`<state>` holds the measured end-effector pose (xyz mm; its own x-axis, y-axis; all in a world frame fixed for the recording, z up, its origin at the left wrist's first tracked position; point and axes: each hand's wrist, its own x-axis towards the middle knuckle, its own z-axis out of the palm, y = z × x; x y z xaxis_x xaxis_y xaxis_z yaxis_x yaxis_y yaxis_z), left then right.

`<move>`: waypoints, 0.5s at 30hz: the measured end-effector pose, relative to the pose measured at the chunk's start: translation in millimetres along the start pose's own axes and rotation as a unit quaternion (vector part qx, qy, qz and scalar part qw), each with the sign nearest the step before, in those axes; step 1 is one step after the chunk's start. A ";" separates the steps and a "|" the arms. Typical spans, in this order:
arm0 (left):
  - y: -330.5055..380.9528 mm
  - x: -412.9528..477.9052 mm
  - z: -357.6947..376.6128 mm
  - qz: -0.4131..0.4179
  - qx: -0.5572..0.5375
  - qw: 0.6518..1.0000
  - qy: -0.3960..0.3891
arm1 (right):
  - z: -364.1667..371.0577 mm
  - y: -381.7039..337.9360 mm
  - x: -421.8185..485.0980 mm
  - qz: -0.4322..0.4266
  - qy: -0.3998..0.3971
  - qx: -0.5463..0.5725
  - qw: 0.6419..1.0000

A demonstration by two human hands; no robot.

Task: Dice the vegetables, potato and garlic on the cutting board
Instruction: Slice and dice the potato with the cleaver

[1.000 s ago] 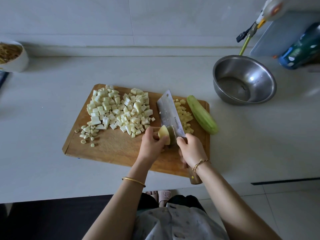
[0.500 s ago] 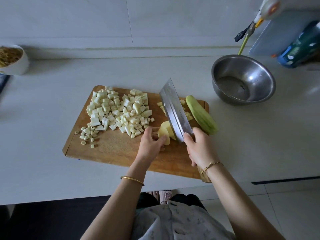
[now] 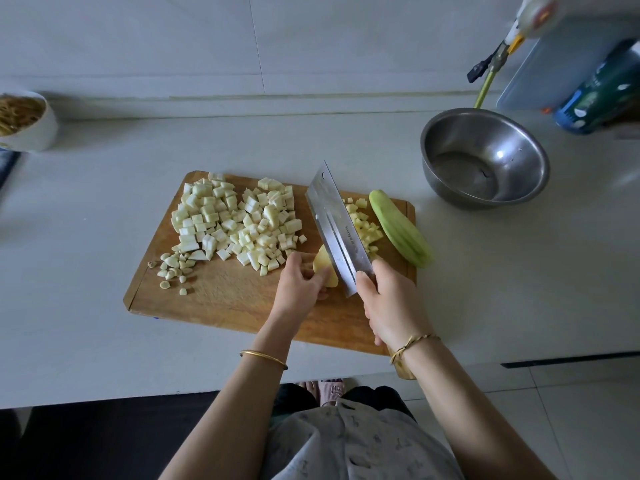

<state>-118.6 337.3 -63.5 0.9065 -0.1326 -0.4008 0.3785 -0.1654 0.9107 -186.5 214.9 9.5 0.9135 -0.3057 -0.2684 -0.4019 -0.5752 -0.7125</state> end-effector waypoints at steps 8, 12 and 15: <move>-1.1 1.3 1.6 0.006 0.006 1.000 0.008 | 1.5 -8.6 3.2 0.023 -0.023 -0.023 0.999; -2.9 0.7 1.5 0.014 0.010 1.000 0.007 | 3.0 -14.1 6.8 0.029 -0.035 -0.032 0.998; -4.4 1.3 1.4 0.023 0.017 1.000 0.008 | 4.3 -17.4 9.1 0.031 -0.044 -0.029 0.998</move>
<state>-119.3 336.5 -68.1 0.9263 -0.1246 -0.3557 0.3293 -0.1917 0.9246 -170.9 225.4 16.6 0.8875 -0.2768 -0.3684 -0.4591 -0.6006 -0.6546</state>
